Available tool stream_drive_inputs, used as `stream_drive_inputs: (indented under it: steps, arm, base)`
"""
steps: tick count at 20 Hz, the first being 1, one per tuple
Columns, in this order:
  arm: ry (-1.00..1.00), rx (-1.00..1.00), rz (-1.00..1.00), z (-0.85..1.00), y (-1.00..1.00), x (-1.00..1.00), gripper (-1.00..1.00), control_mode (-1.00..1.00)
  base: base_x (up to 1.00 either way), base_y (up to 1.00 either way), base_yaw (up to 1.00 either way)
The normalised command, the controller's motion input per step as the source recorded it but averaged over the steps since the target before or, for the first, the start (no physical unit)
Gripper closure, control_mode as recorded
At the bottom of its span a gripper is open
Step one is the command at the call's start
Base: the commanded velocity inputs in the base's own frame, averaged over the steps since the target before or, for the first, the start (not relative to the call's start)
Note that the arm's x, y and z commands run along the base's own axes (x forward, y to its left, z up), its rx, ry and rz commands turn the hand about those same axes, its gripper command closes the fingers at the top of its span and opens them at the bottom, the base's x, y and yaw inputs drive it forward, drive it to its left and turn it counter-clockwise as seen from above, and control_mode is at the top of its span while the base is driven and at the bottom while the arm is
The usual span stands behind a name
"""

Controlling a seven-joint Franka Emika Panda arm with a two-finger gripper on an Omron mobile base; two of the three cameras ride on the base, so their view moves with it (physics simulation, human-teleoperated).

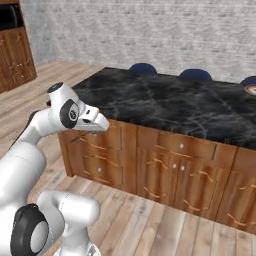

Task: Take the fork and place it on the left side of the plate. Then take the spoon and place it on the right side of the plate. Make sure they're directly next to the plate.

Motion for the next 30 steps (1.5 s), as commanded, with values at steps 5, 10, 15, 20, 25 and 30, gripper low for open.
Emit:
stream_drive_inputs:
  steps: [5,10,15,20,25,30]
  arm:
    - [0.00,0.00,0.00,0.00,0.00,0.00,1.00,1.00]
    - [0.00,0.00,0.00,0.00,0.00,0.00,1.00,1.00]
    - [0.00,0.00,0.00,0.00,0.00,0.00,1.00,1.00]
    - [0.00,0.00,0.00,0.00,0.00,0.00,1.00,1.00]
    - [0.00,0.00,0.00,0.00,0.00,0.00,1.00,1.00]
    - [0.00,0.00,0.00,0.00,0.00,0.00,1.00,1.00]
  base:
    - [0.33,-1.00,-0.10]
    - [0.42,-1.00,-0.05]
    - [0.39,-1.00,-0.02]
    - [0.15,-1.00,0.00]
    - [0.11,-1.00,-0.01]
    - [0.18,-1.00,-0.02]
